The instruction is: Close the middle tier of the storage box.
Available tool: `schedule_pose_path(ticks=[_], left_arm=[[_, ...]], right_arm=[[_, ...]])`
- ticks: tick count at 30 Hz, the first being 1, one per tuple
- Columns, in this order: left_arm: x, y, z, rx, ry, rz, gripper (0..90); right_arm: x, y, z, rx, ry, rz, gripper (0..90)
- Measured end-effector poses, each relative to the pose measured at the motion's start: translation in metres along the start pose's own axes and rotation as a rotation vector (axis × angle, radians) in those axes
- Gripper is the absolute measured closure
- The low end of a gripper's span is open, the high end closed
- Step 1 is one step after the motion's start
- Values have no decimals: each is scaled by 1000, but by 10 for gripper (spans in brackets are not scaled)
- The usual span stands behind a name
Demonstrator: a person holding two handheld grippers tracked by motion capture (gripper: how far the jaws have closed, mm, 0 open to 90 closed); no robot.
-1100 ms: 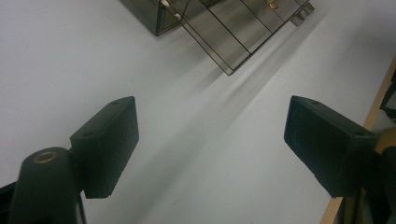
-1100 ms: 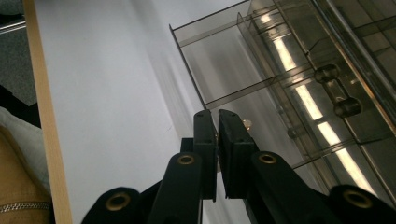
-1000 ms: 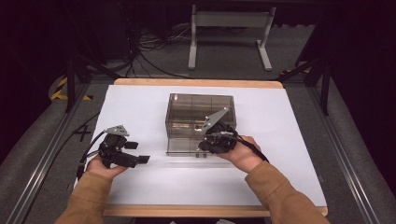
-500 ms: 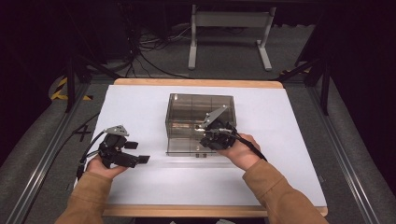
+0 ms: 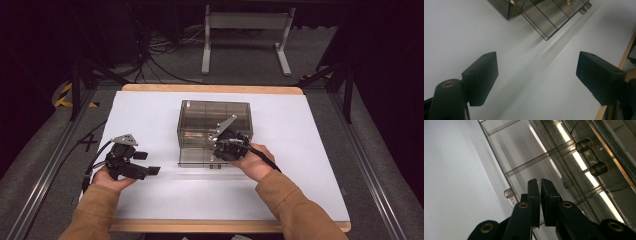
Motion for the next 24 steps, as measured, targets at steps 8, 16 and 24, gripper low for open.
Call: schedule_pose_path(ticks=[8, 16, 24], left_arm=[[0, 0, 0, 0, 1, 1, 184], [0, 0, 0, 1, 1, 0, 183], [1, 1, 0, 0, 0, -1, 183]], right_arm=[[0, 8, -2, -22, -3, -2, 858], [0, 12, -5, -34, -5, 0, 858], [0, 15, -6, -45, -4, -3, 855]])
Point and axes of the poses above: each handheld gripper's, and its own axes: y roughly forward along the jaws, z roughly out of its top, x roughly to its right, the point moved 4 cm from there along y, roughly forward along the jaws, and after that the axes turned 8 degrees about -z, right-handed, at the moved point
